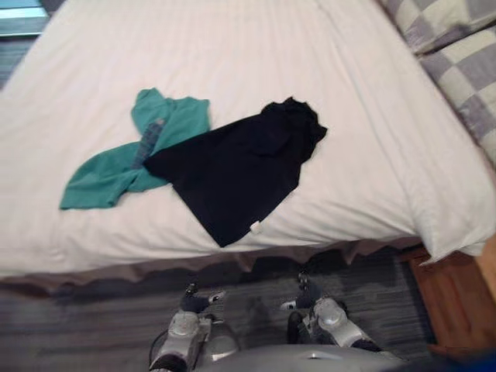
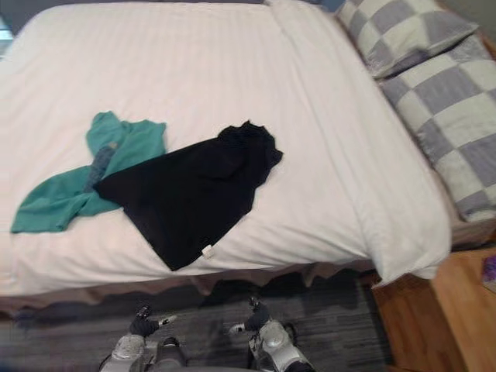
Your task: Tidy the bed and pick cloth on bed and put in laundry
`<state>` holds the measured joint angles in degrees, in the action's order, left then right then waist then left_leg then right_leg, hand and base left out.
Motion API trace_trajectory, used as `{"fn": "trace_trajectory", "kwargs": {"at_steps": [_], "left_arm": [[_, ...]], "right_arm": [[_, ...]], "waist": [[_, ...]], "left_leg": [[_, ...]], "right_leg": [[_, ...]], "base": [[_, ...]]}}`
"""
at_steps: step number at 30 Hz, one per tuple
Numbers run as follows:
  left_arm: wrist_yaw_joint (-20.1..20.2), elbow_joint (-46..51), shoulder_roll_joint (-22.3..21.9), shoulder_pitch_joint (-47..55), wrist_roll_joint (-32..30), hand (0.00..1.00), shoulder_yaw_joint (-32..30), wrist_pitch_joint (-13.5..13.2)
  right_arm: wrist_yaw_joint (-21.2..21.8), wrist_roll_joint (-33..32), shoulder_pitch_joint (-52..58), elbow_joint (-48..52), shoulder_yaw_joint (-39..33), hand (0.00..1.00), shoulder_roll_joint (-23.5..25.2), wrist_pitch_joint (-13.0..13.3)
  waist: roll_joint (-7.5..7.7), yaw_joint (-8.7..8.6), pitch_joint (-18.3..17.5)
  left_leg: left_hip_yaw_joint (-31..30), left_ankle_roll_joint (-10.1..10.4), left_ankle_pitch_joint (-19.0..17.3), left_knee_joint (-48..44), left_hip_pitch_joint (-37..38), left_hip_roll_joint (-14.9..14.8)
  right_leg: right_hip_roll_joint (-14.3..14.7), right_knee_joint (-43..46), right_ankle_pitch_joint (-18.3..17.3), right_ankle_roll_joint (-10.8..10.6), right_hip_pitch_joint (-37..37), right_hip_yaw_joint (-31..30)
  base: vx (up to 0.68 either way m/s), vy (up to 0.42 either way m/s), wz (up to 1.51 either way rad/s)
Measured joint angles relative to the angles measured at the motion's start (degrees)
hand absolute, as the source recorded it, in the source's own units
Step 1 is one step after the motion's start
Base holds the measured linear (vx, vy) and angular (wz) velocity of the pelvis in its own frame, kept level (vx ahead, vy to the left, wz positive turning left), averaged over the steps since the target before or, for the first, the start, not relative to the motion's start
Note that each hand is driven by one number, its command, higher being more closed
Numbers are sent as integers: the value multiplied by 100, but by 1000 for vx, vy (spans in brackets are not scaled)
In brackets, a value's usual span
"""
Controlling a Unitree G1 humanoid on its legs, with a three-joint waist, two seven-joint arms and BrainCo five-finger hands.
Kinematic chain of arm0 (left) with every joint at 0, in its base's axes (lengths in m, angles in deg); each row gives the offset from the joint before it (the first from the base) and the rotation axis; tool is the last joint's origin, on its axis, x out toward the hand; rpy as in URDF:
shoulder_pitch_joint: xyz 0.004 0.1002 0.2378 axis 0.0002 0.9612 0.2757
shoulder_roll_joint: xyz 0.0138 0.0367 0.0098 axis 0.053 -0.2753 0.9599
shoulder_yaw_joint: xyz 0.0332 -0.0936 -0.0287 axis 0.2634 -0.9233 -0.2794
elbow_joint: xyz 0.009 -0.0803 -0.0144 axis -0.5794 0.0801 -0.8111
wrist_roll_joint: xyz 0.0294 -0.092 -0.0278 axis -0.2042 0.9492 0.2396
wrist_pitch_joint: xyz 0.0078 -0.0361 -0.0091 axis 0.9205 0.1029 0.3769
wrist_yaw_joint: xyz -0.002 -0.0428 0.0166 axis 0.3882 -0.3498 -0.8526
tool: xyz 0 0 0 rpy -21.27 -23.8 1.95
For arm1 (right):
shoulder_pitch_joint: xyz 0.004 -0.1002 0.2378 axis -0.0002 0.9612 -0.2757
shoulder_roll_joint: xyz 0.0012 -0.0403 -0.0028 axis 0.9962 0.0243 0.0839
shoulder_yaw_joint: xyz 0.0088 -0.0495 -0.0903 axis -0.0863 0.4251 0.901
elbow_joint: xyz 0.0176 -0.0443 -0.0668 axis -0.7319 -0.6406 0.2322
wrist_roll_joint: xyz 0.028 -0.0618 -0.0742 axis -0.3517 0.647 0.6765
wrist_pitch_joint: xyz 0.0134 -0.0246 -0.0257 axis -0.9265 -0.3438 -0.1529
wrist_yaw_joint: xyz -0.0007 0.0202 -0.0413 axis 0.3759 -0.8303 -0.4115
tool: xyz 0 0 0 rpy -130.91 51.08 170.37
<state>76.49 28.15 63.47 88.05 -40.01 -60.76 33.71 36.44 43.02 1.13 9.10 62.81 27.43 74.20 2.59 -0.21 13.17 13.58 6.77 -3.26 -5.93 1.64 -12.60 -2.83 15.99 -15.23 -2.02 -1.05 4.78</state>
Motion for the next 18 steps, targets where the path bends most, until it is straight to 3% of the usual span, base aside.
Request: {"fn": "trace_trajectory", "kwargs": {"at_steps": [3, 9, 14, 18], "left_arm": [[8, -7, -103, 3, 10, 0, -29, 27], [-4, -145, -141, 3, 287, 0, -400, 86], [-81, -258, -221, -21, 567, 0, -911, 266], [-118, -464, -192, -96, 1061, 0, -1959, 482]], "right_arm": [[6, -89, 56, -78, -46, 0, -43, -4], [-65, -754, 168, -184, -790, 0, -12, -19], [-277, -1393, 175, -371, -2435, 0, 152, -194], [-422, -2384, 440, -359, -3749, 0, 113, -241]], "waist": [[17, -14, -5], [99, -5, -101], [149, 55, -225], [120, 102, -386]], "left_leg": [[-151, 14, 254, 493, 156, 100], [-209, -64, 320, 801, 352, 303], [-317, -98, 346, 992, 446, 558], [-291, -97, 346, 1088, 623, 610]], "right_leg": [[-22, -137, 64, -14, 103, 112], [-160, -659, 267, -99, 501, 106], [-398, -1056, 361, -230, 817, 302], [-449, -1161, 469, -243, 1065, 399]], "base": [[50, 0, 30], [86, 78, 16], [87, 85, 24], [78, 57, 14]]}}
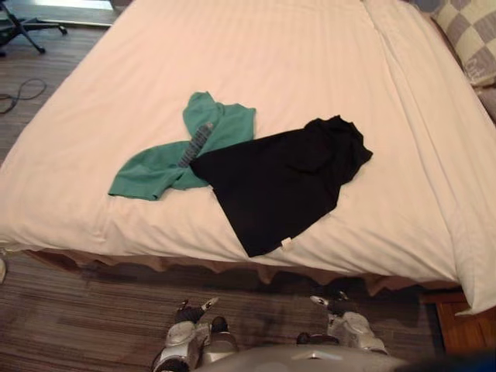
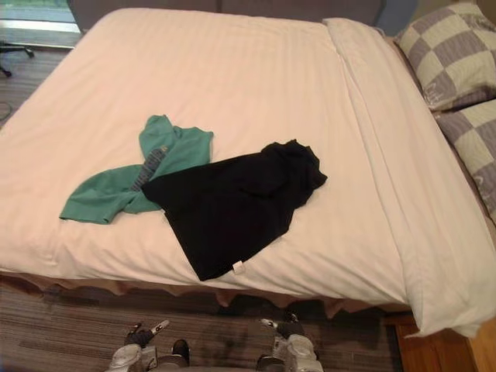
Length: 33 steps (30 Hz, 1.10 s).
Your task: Tidy the bed and pick cloth on bed and put in laundry
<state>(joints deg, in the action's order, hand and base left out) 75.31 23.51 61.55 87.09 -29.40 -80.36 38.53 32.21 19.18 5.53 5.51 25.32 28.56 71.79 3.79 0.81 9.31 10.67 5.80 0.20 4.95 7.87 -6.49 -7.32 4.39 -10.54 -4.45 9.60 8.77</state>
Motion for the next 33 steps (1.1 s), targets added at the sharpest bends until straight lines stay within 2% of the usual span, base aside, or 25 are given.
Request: {"fn": "trace_trajectory", "kwargs": {"at_steps": [1, 4, 5, 7, 11, 14, 15, 16, 18, 19, 21, 22, 25, 26, 28, 31, 33], "left_arm": [[-6, -5, 3, 3, 124, 0, -159, 17], [-6, 20, 34, 73, 420, 0, -1396, 26], [-6, 26, 59, 86, 473, 0, -1596, 28], [-4, 153, 240, 137, 623, 0, -2536, 39], [-1, 657, 873, 148, 629, 0, -3188, 27], [-6, 1529, 1678, 221, 570, 0, -3224, 34], [-6, 2030, 1882, 270, 546, 0, -3174, 26], [-39, 2763, 2285, 344, 292, 0, -2959, 18], [-116, 3285, 2574, 352, 117, 0, -2877, 22], [-301, 3862, 3037, 350, -260, 0, -2748, 43], [-425, 4060, 3321, 347, -444, 0, -2633, 54], [-546, 4123, 3530, 336, -640, 0, -2460, 66], [-637, 4413, 3630, 318, -811, 0, -2098, 108], [-639, 4682, 3629, 321, -827, 0, -2033, 137], [-669, 5579, 3632, 316, -874, 0, -1825, 128], [-852, 6294, 3664, 221, -1337, 0, -1234, 24], [-846, 6425, 3663, 93, -1529, 0, -889, -50]], "right_arm": [[-34, -237, 75, -12, -203, 0, -3, 1], [-130, -1124, 504, -127, -1413, 0, -9, -12], [-161, -1254, 583, -130, -1627, 0, -11, -14], [-266, -1555, 799, -130, -2583, 0, -114, -79], [-358, -1511, 880, -76, -3662, 0, -751, -134], [-312, -740, 894, 318, -4141, 0, -1439, -301], [-279, -571, 939, 462, -4161, 0, -1650, -333], [-255, -267, 996, 733, -4171, 0, -1964, -350], [-253, -91, 991, 956, -4221, 0, -2196, -377], [-265, 255, 847, 1056, -4260, 0, -2682, -381], [-275, 463, 732, 1114, -4214, 0, -3066, -391], [-285, 641, 577, 1312, -3944, 0, -3387, -415], [-347, 1040, 510, 2201, -3126, 0, -3666, -451], [-388, 1209, 406, 2708, -2890, 0, -3667, -466], [-468, 1672, 96, 3904, -2273, 0, -3771, -430], [-539, 1923, -357, 4746, -1711, 0, -3795, -331], [-542, 1976, -499, 5038, -1461, 0, -3795, -301]], "waist": [[-10, 10, -40], [-80, 21, -156], [-96, 24, -164], [-137, 22, -282], [-181, 32, -513], [-209, 57, -732], [-182, 62, -826], [-153, 81, -952], [-142, 128, -999], [-149, 158, -1026], [-158, 167, -1207], [-198, 164, -1240], [-248, 144, -1308], [-301, 141, -1345], [-307, 114, -1345], [-286, 33, -1342], [-260, -18, -1302]], "left_leg": [[1, 0, 0, 21, 11, -1], [18, 2, 1, 55, 39, -31], [35, 2, 1, 56, 44, -36], [135, -3, -12, 61, -6, -44], [119, -5, -50, 93, -102, -42], [78, -5, -51, 97, -135, -31], [39, -6, -52, 99, -173, -24], [-48, -9, -51, 100, -239, -13], [-99, -33, -57, 100, -283, 2], [-197, -57, -37, 102, -358, 51], [-241, -72, 13, 101, -511, 91], [-300, -73, 56, 99, -545, 126], [-348, -86, 100, 93, -590, 155], [-345, -86, 120, 80, -599, 152], [-321, -86, 135, 64, -602, 151], [-318, -98, 156, 61, -583, 151], [-275, -101, 158, 60, -508, 151]], "right_leg": [[1, 0, 1, -1, 6, 1], [21, 19, 66, -55, 24, 8], [22, 22, 75, -70, 25, 7], [36, 32, 86, -72, -30, 7], [35, 48, 87, -70, -89, 40], [25, 61, 93, -58, -92, 122], [21, 61, 93, -57, -98, 138], [19, 62, 93, -55, -112, 155], [14, 58, 91, -53, -138, 160], [-19, 40, 84, -40, -171, 158], [-51, 28, 84, -39, -308, 149], [-74, 27, 84, -39, -318, 143], [-93, 45, 84, -40, -388, 110], [-93, 69, 84, -40, -419, 100], [-92, 79, 84, -40, -487, -19], [-99, 150, 84, -39, -515, -114], [-100, 192, 84, -39, -507, -271]], "base": [[68, 23, 9], [48, 16, 5], [17, 4, -4], [4, -6, -5], [-16, 11, 7], [-27, 5, 9], [-19, 18, 27], [-22, 22, 26], [-33, 21, 18], [-48, 28, 19], [-24, 32, 17], [-5, 32, 13], [-9, 24, 8], [-23, 7, -5], [-64, 19, -6], [-17, 7, -2], [-2, 24, -15]]}}
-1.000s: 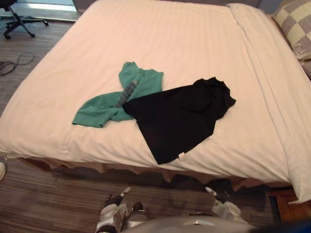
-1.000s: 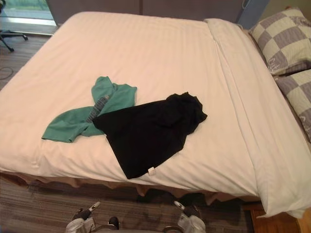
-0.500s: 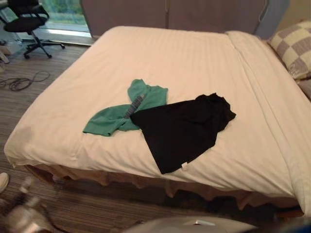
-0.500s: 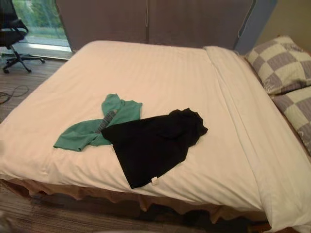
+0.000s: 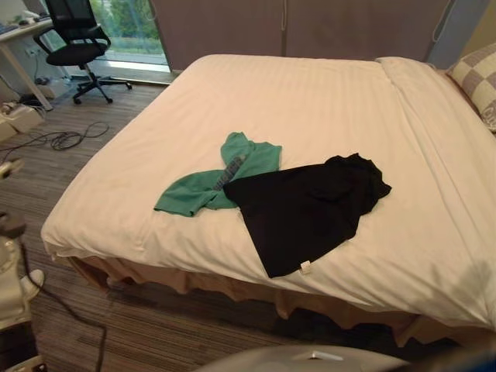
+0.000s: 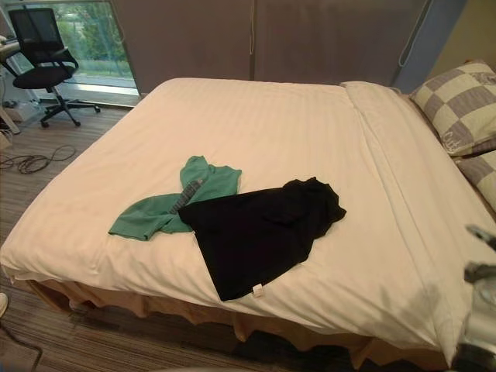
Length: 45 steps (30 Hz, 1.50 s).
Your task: Tidy the bed and pick cloth on bed and put in laundry
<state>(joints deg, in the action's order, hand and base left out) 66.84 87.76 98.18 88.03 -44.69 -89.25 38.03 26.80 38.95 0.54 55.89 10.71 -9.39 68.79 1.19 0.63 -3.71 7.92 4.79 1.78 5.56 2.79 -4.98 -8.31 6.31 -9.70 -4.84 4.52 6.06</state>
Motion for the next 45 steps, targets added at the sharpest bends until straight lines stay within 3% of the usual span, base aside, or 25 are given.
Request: {"fn": "trace_trajectory", "kwargs": {"at_steps": [6, 11, 13, 16, 19, 25, 28, 39, 45], "left_arm": [[88, 9, -260, -466, 4, 0, 1001, -105], [298, -71, -937, -959, -237, 0, 2012, -99], [349, -187, -1006, -1103, -451, 0, 2189, -66], [359, -775, -996, -1566, -896, 0, 2415, 33], [360, -1228, -910, -1917, -1130, 0, 2408, 235], [339, -1235, -282, -2353, -1600, 0, 2305, 612], [325, -1180, -222, -2638, -1782, 0, 2049, 736], [133, -742, 702, -3470, -1789, 0, 1707, 876], [-10, -861, 1141, -4058, -1785, 0, 1702, 971]], "right_arm": [[57, 96, -107, 392, 804, 0, 2, 106], [185, 174, -562, 991, 1880, 0, 287, 116], [243, 205, -702, 1084, 2155, 0, 477, 114], [319, 408, -743, 1168, 2633, 0, 527, 112], [384, 415, -934, 1217, 2894, 0, 551, 111], [373, 628, -916, 1756, 2925, 0, 771, 224], [319, 628, -812, 1865, 2919, 0, 772, 230], [258, 635, 182, 2707, 2599, 0, 1236, 306], [142, 809, 579, 3192, 2598, 0, 1675, 408]], "waist": [[54, -247, 255], [-115, -497, 574], [-192, -612, 671], [-293, -627, 853], [-313, -643, 1085], [-224, -660, 1358], [-245, -607, 1472], [-266, -437, 1635], [-191, -339, 1827]], "left_leg": [[249, 0, 0, -1, 163, -1], [605, -39, 47, 0, 150, 0], [671, -61, 103, 0, 56, -4], [804, -86, 205, 1, -200, -9], [920, -120, 320, 0, -462, -32], [1055, -125, 518, 0, -1109, -105], [1062, -115, 565, 0, -1238, -137], [1022, -77, 710, 0, -1772, -243], [933, -52, 807, -1, -2138, -305]], "right_leg": [[-6, 9, 14, -9, -14, -264], [-2, -42, 120, -62, -219, -594], [7, -54, 185, -94, -336, -684], [19, -115, 306, -114, -661, -854], [52, -141, 453, -129, -985, -997], [148, -2, 603, -132, -1782, -1153], [181, 75, 618, -128, -1953, -1155], [251, 296, 583, -77, -2518, -994], [292, 446, 544, -20, -2878, -835]], "base": [[-44, 6, -27], [-95, 14, -38], [-95, 0, -27], [-109, 3, -22], [-124, -1, -20], [-90, -12, -10], [-12, -6, 0], [-5, -12, 6], [-19, -21, 12]]}}
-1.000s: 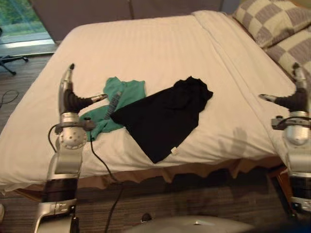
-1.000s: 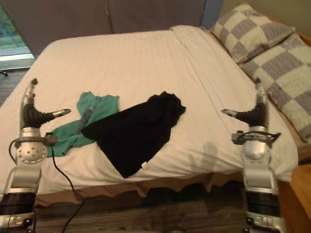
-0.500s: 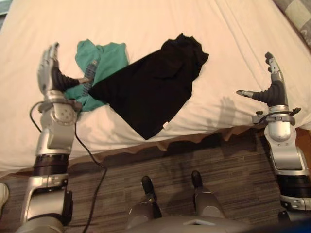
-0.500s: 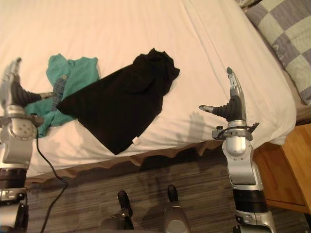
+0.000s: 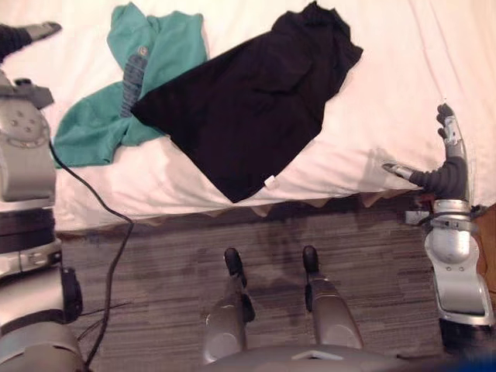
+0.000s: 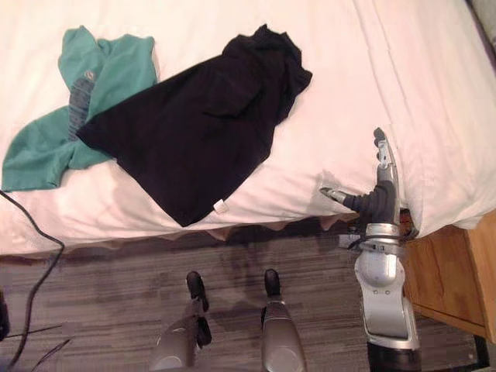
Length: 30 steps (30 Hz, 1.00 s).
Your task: Tidy the bed and pick cloth on bed and put in laundry
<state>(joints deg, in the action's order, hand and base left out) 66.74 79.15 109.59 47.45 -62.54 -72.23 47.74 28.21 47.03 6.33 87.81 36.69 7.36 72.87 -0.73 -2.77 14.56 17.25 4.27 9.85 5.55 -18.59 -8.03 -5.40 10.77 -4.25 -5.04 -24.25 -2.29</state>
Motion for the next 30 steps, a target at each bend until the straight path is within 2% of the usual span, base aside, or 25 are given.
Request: {"fn": "trace_trajectory", "kwargs": {"at_steps": [2, 9, 12, 16, 20, 30], "left_arm": [[-18, -166, 15, -250, 1, 0, 13, -1], [-27, -875, 676, -743, 1, 0, 206, -18], [-22, -1137, 693, -892, -2, 0, 213, -36], [15, -1527, 700, -1229, -2, 0, 370, -64], [19, -1594, 702, -1439, -3, 0, 515, -112], [126, -1741, 703, -1942, -20, 0, 909, -158]], "right_arm": [[-72, 28, 96, 1, 72, 0, 65, 22], [-266, 43, 409, 286, 253, 0, 216, 155], [-325, 43, 562, 316, 285, 0, 216, 211], [-346, 43, 630, 332, 370, 0, 222, 293], [-379, 43, 631, 334, 371, 0, 226, 372], [-387, 38, 561, 445, 423, 0, 435, 460]], "waist": [[31, 31, 40], [129, 63, 268], [124, 62, 293], [143, 66, 497], [160, 65, 540], [274, 20, 948]], "left_leg": [[-20, 15, 21, 0, -98, -24], [-90, 84, 69, -1, -465, -200], [-122, 92, 74, -1, -594, -253], [-156, 93, 74, -1, -651, -270], [-190, 94, 74, -2, -868, -283], [-114, 110, 62, -3, -1088, -339]], "right_leg": [[22, 23, 2, 3, -102, 12], [124, 9, 46, 69, -400, 174], [140, 6, 48, 72, -488, 277], [145, 4, 48, 72, -511, 326], [151, -37, 53, 76, -689, 387], [191, -36, 70, 79, -919, 454]], "base": [[-1, -23, 7], [27, -32, 5], [48, -29, 9], [40, -2, 7], [25, -5, 6], [20, -3, -1]]}}
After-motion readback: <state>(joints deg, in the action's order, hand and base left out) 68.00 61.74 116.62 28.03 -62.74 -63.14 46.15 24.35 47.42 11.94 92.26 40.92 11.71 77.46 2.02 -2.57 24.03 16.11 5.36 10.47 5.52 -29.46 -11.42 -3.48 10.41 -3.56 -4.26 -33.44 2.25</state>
